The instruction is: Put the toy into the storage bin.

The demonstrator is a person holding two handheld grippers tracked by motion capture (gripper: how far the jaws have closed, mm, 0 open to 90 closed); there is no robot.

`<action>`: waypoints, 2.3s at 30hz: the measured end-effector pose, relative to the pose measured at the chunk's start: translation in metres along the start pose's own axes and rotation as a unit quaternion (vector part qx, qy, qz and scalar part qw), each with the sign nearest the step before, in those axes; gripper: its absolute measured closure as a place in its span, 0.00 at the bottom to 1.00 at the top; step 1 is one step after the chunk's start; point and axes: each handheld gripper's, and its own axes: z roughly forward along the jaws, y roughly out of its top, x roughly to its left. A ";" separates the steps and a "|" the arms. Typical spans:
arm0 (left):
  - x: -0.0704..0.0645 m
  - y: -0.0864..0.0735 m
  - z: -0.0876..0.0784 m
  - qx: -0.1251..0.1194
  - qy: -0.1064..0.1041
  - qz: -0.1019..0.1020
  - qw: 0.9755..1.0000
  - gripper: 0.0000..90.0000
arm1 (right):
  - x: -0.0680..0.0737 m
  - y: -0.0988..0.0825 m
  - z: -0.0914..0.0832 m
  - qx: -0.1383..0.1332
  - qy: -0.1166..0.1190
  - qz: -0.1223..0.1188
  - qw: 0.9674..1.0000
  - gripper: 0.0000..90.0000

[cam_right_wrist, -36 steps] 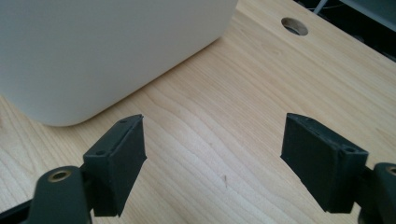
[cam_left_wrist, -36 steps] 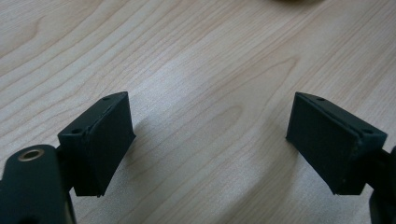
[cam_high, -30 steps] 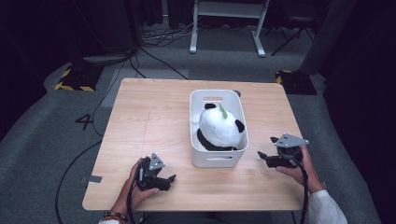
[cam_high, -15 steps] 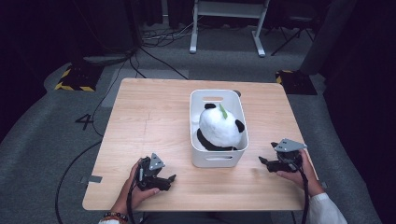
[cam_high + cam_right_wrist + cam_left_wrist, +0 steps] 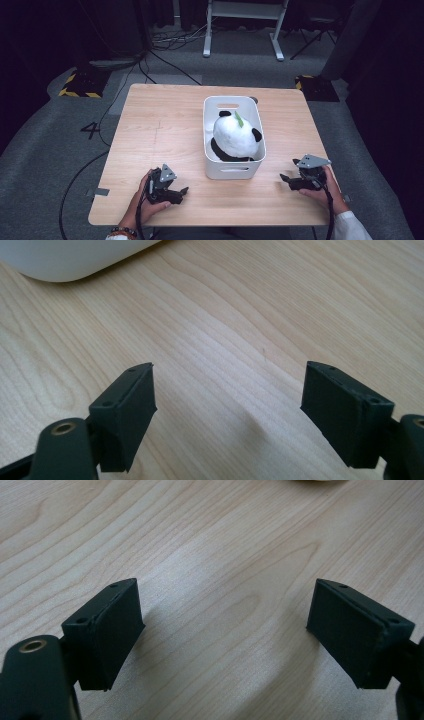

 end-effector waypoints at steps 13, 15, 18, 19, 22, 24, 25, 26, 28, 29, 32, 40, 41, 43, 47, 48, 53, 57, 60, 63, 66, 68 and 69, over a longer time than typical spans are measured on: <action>0.000 0.000 0.000 0.001 0.000 0.000 1.000 0.16 | -0.004 -0.020 -0.003 0.008 0.012 0.024 1.000 0.24; 0.000 0.000 0.000 0.000 0.000 0.000 1.000 0.16 | -0.004 -0.023 -0.004 0.009 0.013 0.027 1.000 0.24; 0.000 0.000 0.000 0.000 0.000 0.000 1.000 0.16 | -0.005 -0.028 -0.006 0.004 0.018 0.035 0.999 0.25; 0.000 0.000 0.000 0.000 0.000 0.000 1.000 0.16 | -0.005 -0.029 -0.006 0.003 0.018 0.038 0.999 0.25; 0.000 0.000 0.000 0.000 0.000 0.000 1.000 0.16 | -0.005 -0.034 -0.007 -0.008 0.021 0.050 0.998 0.24; 0.000 0.000 0.000 0.000 0.000 0.000 1.000 0.16 | -0.006 -0.036 -0.007 -0.013 0.022 0.060 0.998 0.23; 0.000 0.000 0.000 0.000 0.000 0.000 1.000 0.16 | -0.006 -0.037 -0.007 -0.015 0.023 0.063 0.998 0.23; 0.000 0.000 0.000 0.000 0.000 0.001 1.000 0.16 | -0.007 -0.038 -0.007 -0.018 0.024 0.070 0.997 0.22; 0.000 0.000 0.000 0.000 0.000 0.001 1.000 0.16 | -0.008 -0.040 -0.006 -0.015 0.028 0.083 0.996 0.20; 0.000 0.000 0.000 0.000 -0.001 0.001 1.000 0.16 | -0.009 -0.040 -0.006 -0.014 0.028 0.087 0.996 0.20; 0.000 0.001 0.001 0.000 -0.001 0.001 1.000 0.16 | -0.009 -0.040 -0.006 -0.014 0.028 0.087 0.996 0.19; 0.000 0.001 0.001 0.000 0.000 0.000 1.000 0.16 | -0.009 -0.040 -0.006 -0.014 0.029 0.087 0.996 0.19; 0.000 0.001 0.001 0.000 0.000 0.001 1.000 0.16 | -0.009 -0.040 -0.006 -0.014 0.028 0.087 0.996 0.19; 0.000 0.001 0.001 0.000 0.000 0.001 1.000 0.16 | -0.009 -0.040 -0.006 -0.014 0.028 0.087 0.996 0.19; 0.000 0.001 0.001 0.000 0.000 0.000 1.000 0.16 | -0.009 -0.040 -0.006 -0.014 0.028 0.087 0.996 0.19; 0.000 0.001 0.001 0.000 0.000 0.000 1.000 0.16 | -0.009 -0.040 -0.006 -0.014 0.029 0.087 0.996 0.19; 0.000 0.001 0.001 0.000 0.000 0.001 1.000 0.16 | -0.009 -0.040 -0.006 -0.014 0.028 0.087 0.996 0.19; 0.000 0.001 0.001 0.000 0.000 0.001 1.000 0.16 | -0.009 -0.040 -0.006 -0.014 0.028 0.087 0.996 0.19; 0.000 0.001 0.001 0.000 0.000 0.001 1.000 0.16 | -0.009 -0.040 -0.006 -0.014 0.028 0.087 0.996 0.19; 0.000 0.001 0.001 0.000 0.000 0.001 1.000 0.16 | -0.009 -0.040 -0.006 -0.014 0.028 0.087 0.996 0.19; 0.000 0.001 0.001 0.000 0.000 0.001 1.000 0.16 | -0.009 -0.040 -0.006 -0.014 0.028 0.087 0.996 0.19; 0.000 0.001 0.001 0.000 -0.001 0.001 1.000 0.16 | -0.009 -0.040 -0.006 -0.014 0.028 0.087 0.996 0.19; 0.000 0.001 0.001 0.000 0.000 0.001 1.000 0.16 | -0.009 -0.040 -0.006 -0.014 0.028 0.087 0.996 0.19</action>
